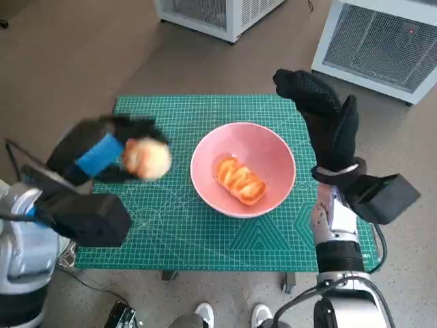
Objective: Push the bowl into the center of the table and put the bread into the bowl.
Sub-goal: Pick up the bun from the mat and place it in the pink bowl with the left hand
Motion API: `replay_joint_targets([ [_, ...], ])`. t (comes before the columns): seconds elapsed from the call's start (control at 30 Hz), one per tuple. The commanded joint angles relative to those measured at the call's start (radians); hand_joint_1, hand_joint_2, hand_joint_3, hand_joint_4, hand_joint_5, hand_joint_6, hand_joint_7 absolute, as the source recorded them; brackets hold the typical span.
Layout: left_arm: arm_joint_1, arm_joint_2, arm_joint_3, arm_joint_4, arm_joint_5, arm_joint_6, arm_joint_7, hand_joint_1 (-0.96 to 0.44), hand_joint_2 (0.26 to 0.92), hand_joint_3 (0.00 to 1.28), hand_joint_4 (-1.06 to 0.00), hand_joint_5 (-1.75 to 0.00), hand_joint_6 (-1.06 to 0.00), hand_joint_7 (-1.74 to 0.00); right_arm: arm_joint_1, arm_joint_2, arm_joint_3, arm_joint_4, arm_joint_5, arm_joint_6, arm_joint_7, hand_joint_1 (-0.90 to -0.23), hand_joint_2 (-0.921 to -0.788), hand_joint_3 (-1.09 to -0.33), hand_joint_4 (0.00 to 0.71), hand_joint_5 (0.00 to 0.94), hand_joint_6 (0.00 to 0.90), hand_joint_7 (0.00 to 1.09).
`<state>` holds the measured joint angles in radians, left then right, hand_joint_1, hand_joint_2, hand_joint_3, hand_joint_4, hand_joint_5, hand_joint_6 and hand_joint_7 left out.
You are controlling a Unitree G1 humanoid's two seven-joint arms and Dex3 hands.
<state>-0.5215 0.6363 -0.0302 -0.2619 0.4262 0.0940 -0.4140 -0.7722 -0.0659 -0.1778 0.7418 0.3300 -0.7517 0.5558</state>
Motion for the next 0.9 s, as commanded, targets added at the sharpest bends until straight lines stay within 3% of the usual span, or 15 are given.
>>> replay_joint_targets([
  [0.03, -0.076, -0.051, -0.066, 0.011, 0.040, -0.016, 0.028, 0.00, 0.878, 0.02, -0.88, -0.94, -0.73, -1.08, 0.010, 0.003, 0.000, 0.010, 0.002, 0.014, 0.007, -0.719, -0.921, -0.751, 0.217, 0.000, 0.085, 0.52],
  [0.4, -0.204, -0.153, -0.204, 0.169, 0.091, -0.036, 0.029, 0.00, 0.895, 0.01, -0.84, -1.01, -0.71, -1.07, 0.019, -0.005, -0.004, -0.001, 0.008, 0.015, 0.014, -0.721, -0.921, -0.748, 0.219, 0.001, 0.086, 0.53],
  [0.77, -0.283, -0.271, -0.300, 0.529, 0.094, -0.183, 0.111, 0.00, 0.915, 0.01, -0.79, -1.10, -0.67, -1.07, 0.026, -0.014, -0.013, -0.004, 0.013, 0.013, 0.017, -0.724, -0.921, -0.744, 0.222, 0.002, 0.085, 0.52],
  [0.83, -0.289, -0.287, -0.308, 0.588, 0.088, -0.204, 0.122, 0.00, 0.918, 0.03, -0.78, -1.12, -0.65, -1.09, 0.026, -0.015, -0.015, -0.003, 0.014, 0.013, 0.017, -0.724, -0.921, -0.743, 0.222, 0.002, 0.085, 0.52],
  [0.9, -0.288, -0.299, -0.312, 0.640, 0.080, -0.220, 0.125, 0.00, 0.919, 0.11, -0.69, -1.20, -0.53, -1.21, 0.028, -0.017, -0.017, -0.004, 0.016, 0.013, 0.018, -0.724, -0.921, -0.742, 0.222, 0.002, 0.086, 0.52],
])
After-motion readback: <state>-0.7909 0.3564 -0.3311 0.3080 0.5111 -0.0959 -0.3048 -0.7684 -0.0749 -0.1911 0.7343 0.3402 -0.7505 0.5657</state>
